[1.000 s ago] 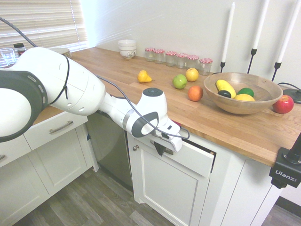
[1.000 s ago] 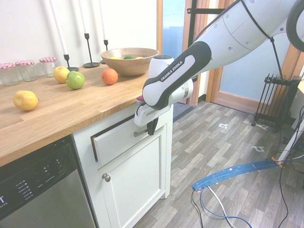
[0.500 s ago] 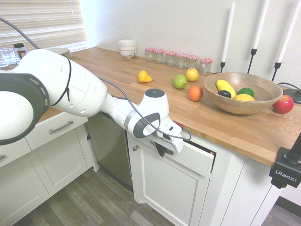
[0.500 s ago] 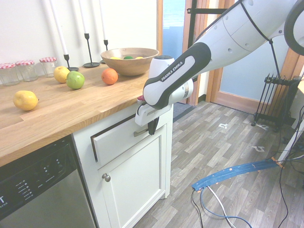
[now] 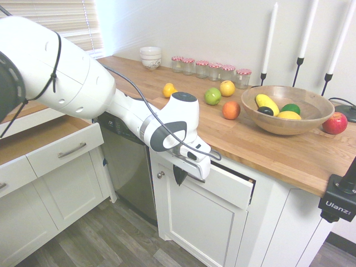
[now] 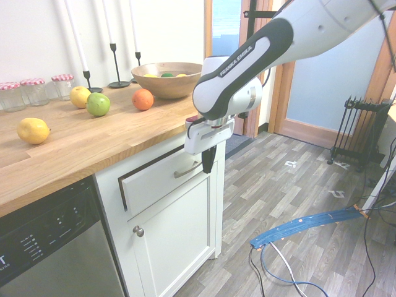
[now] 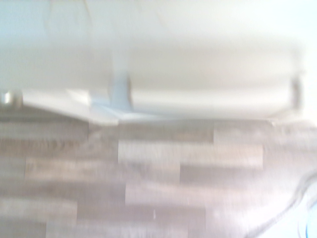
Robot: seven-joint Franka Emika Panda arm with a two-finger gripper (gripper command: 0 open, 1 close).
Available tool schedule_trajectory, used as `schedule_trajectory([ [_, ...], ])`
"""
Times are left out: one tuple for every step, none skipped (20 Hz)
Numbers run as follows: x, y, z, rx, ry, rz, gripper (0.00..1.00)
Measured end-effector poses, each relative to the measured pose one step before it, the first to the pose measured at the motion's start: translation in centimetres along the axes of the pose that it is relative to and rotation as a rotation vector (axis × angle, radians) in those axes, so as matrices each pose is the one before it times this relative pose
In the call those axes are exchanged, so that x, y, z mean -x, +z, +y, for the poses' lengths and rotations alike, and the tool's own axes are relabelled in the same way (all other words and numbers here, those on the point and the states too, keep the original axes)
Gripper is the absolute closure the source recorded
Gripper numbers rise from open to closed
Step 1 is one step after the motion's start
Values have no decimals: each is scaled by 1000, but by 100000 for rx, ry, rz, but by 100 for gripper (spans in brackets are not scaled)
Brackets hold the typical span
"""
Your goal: Close the drawer
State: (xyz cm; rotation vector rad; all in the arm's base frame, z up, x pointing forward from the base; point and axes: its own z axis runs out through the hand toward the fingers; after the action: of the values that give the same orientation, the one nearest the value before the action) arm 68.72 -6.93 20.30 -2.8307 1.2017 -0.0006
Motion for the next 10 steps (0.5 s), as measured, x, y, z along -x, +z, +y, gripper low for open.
schedule_trajectory([
  [676, -443, 921, 1618, 181, -1414, 100],
  [811, -388, 906, 1916, -260, -1410, 100],
  [909, -423, 833, 1795, -493, -1391, 100],
  [953, -459, 778, 1284, -658, -674, 100],
  [902, -525, 752, 1022, -684, -267, 100],
  [906, -555, 775, 861, -598, -164, 100],
  [917, -618, 826, 697, -536, -47, 100],
  [883, -615, 868, 691, -551, 118, 100],
  [951, -573, 914, 604, -505, 155, 100],
  [1000, -493, 904, 356, -392, 119, 100],
])
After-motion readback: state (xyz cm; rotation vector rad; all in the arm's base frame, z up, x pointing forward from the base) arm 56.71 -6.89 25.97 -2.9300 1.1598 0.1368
